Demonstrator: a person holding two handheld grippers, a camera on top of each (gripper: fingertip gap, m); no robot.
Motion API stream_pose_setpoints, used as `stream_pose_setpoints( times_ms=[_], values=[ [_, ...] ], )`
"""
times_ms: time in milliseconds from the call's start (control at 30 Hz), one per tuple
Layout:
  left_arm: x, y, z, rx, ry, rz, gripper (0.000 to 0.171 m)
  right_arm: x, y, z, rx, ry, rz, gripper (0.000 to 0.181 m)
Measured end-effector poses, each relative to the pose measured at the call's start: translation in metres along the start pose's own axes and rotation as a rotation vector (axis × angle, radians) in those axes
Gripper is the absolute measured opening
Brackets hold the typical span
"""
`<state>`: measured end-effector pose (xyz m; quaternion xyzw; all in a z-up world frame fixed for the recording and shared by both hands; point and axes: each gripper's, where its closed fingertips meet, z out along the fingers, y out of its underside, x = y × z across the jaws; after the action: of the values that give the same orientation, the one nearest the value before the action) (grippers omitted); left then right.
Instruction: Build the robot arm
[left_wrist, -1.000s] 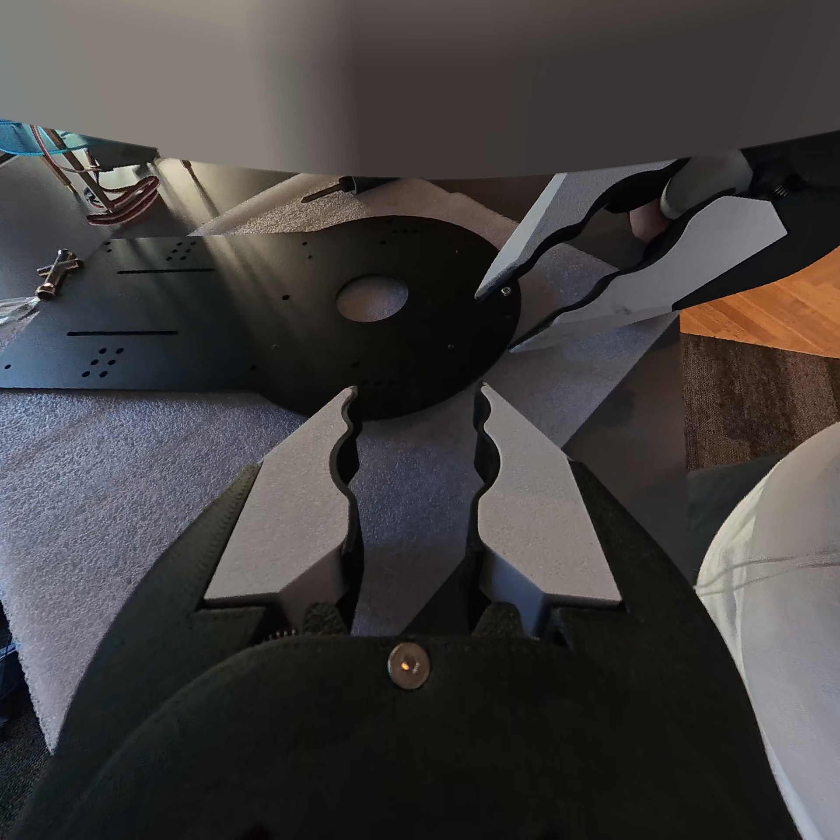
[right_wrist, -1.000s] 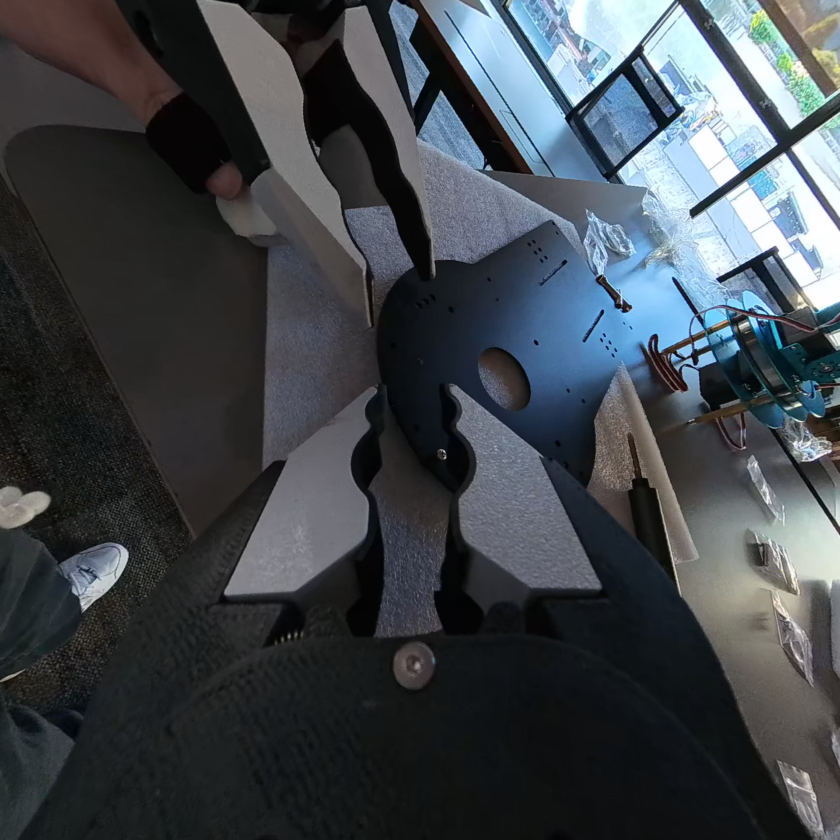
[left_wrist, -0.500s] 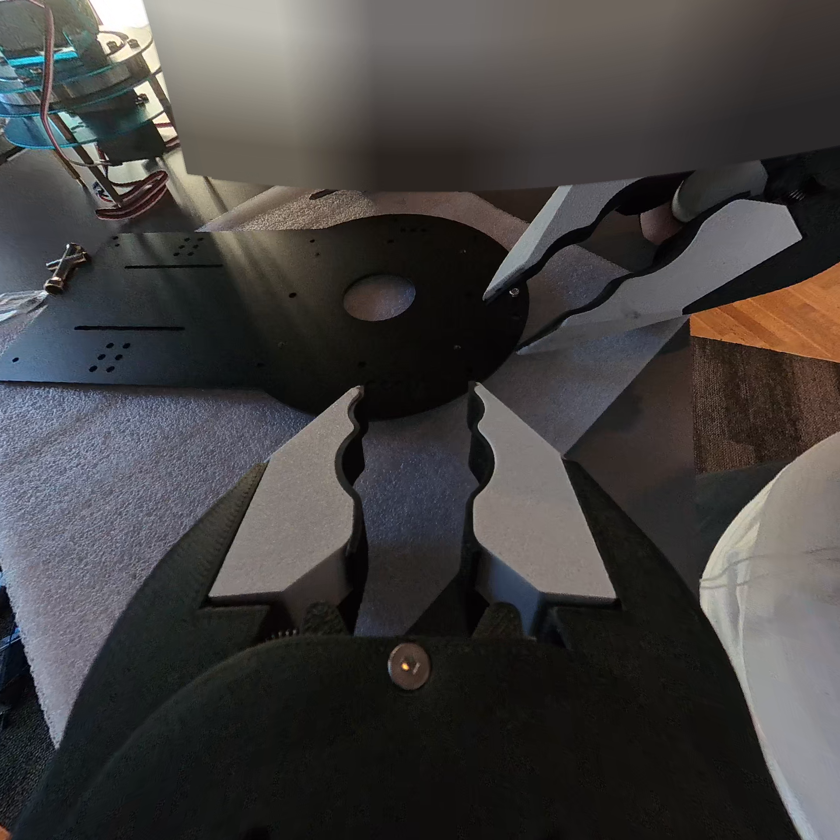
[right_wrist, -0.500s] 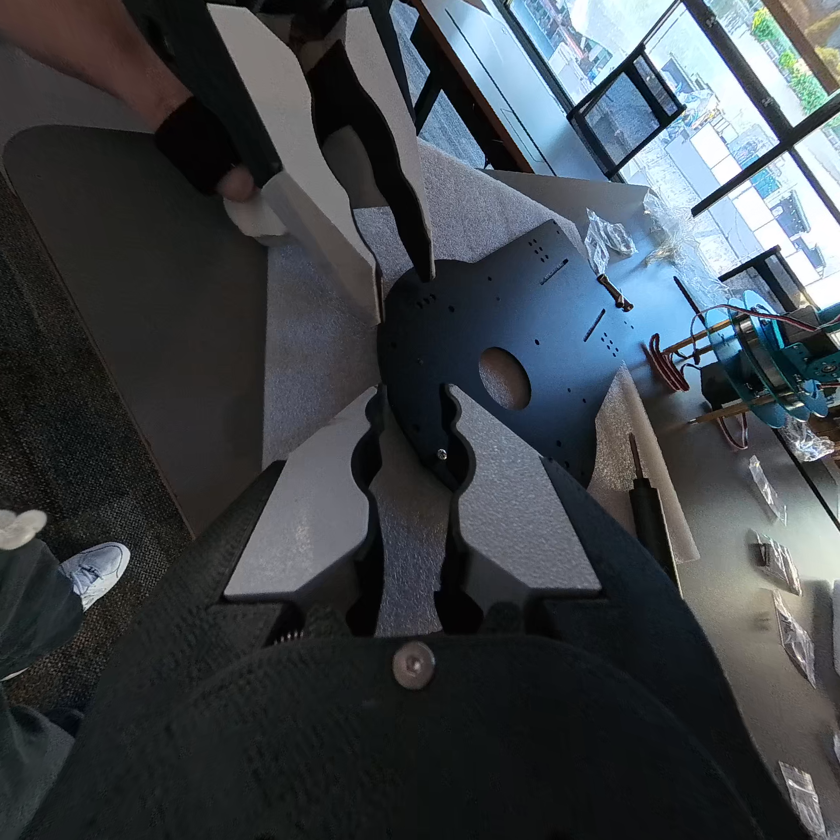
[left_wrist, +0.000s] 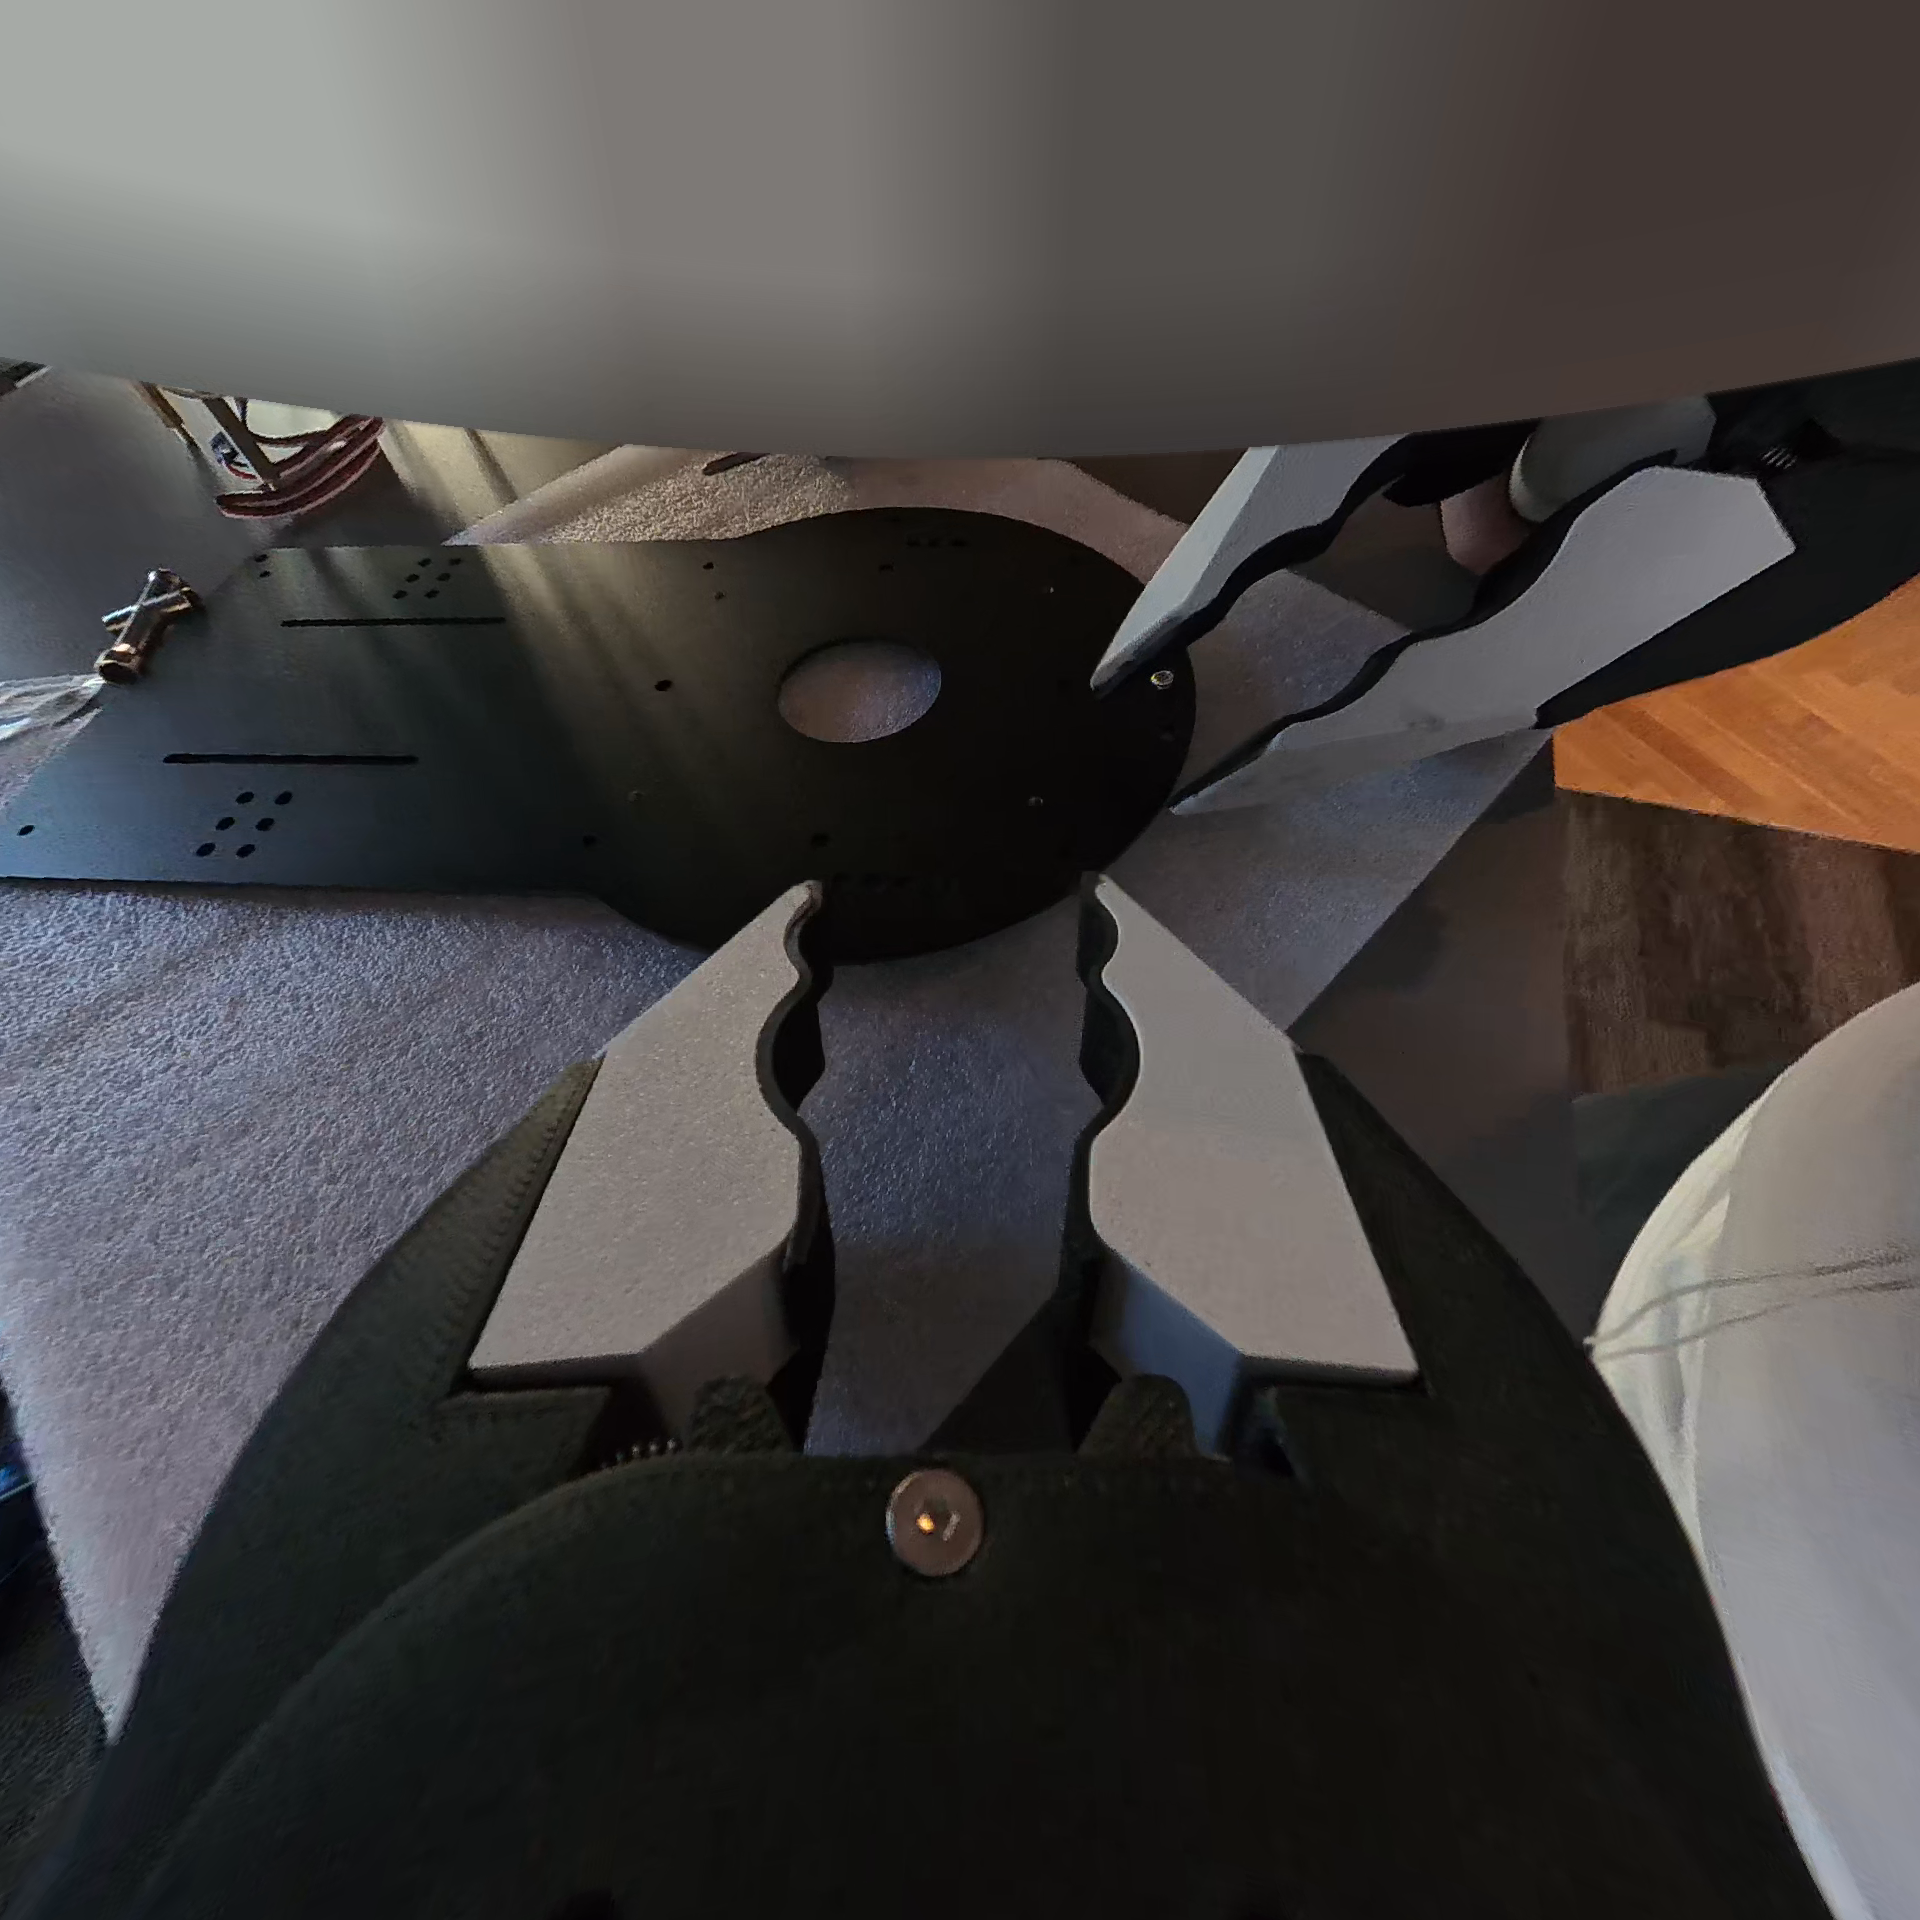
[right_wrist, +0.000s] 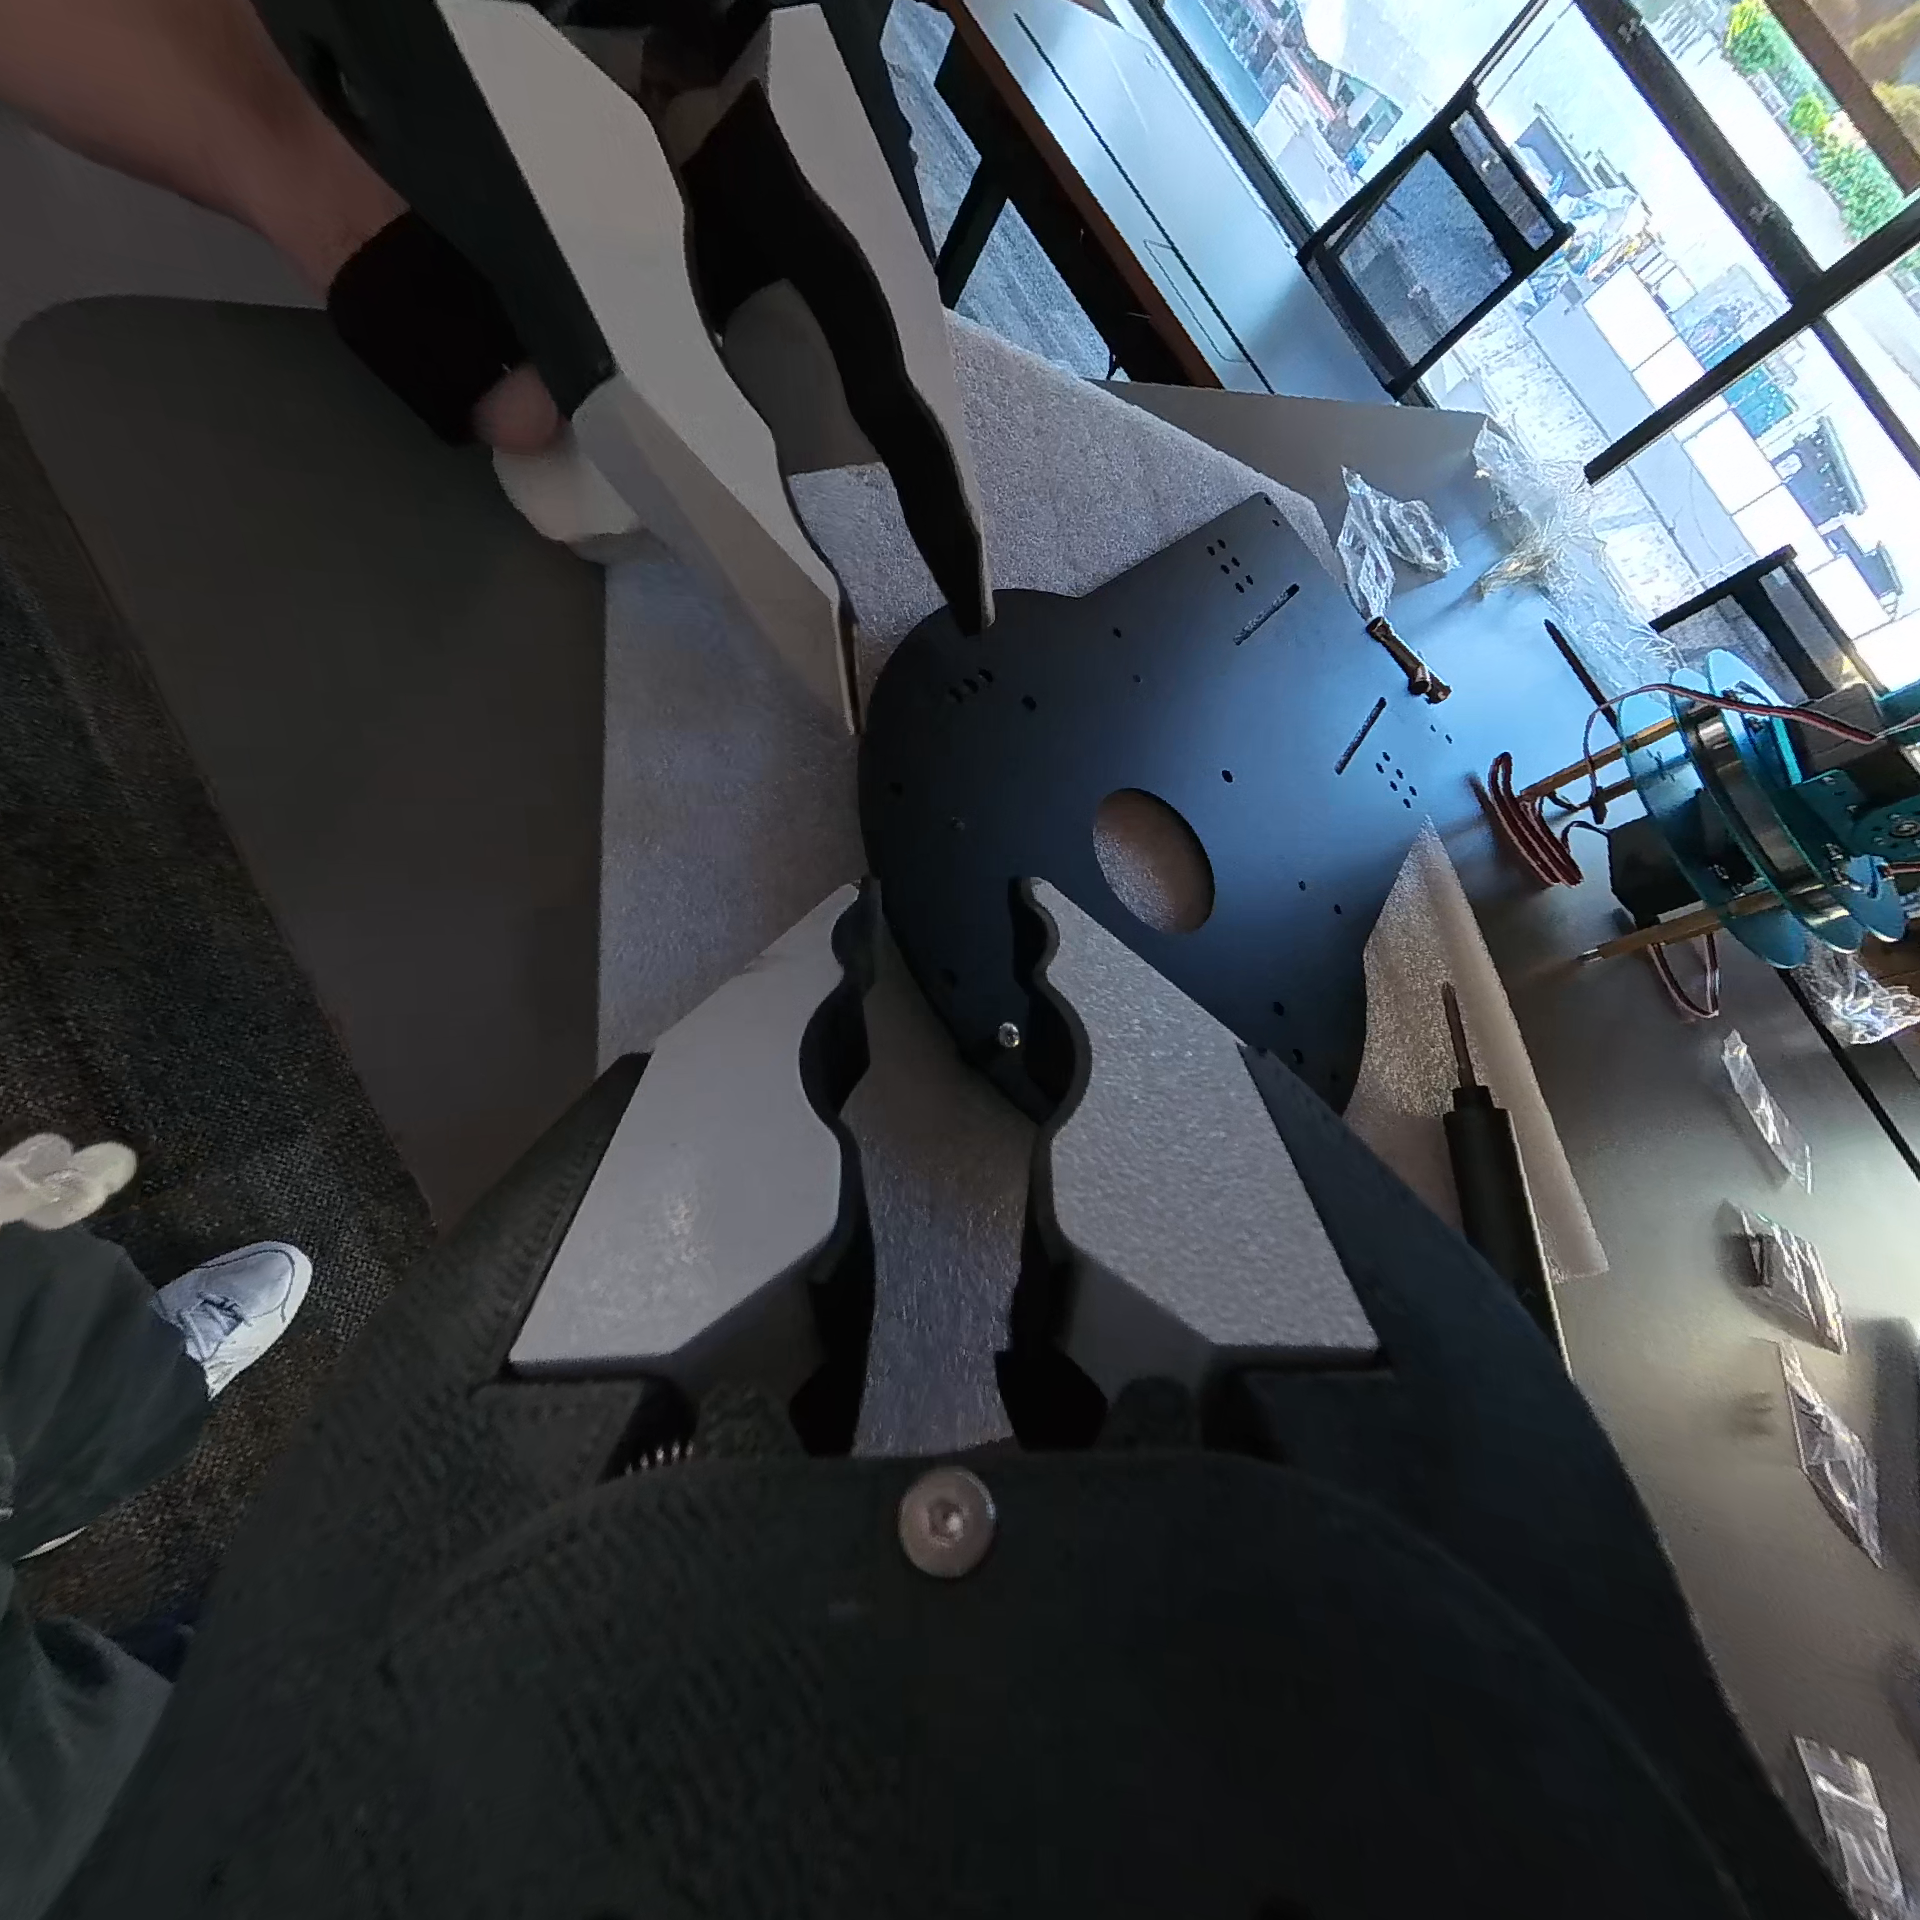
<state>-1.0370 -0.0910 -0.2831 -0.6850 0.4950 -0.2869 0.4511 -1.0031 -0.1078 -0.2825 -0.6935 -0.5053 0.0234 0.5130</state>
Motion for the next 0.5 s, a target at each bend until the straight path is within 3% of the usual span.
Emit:
stream_pose_setpoints(
  times_ms=[167, 300, 500],
  values=[
    [0.002, -0.008, -0.01, 0.074, 0.058, -0.127, 0.051, 0.004, 0.0, -0.014, -0.008, 0.027, 0.05, 0.025],
    [-0.004, -0.015, -0.018, 0.079, 0.004, -0.136, 0.049, 0.022, 0.006, -0.043, -0.016, 0.081, 0.09, 0.025],
    [-0.008, -0.073, -0.025, 0.145, -0.083, -0.157, 0.046, 0.104, 0.049, -0.123, 0.001, 0.269, 0.247, 0.025]
  ],
)
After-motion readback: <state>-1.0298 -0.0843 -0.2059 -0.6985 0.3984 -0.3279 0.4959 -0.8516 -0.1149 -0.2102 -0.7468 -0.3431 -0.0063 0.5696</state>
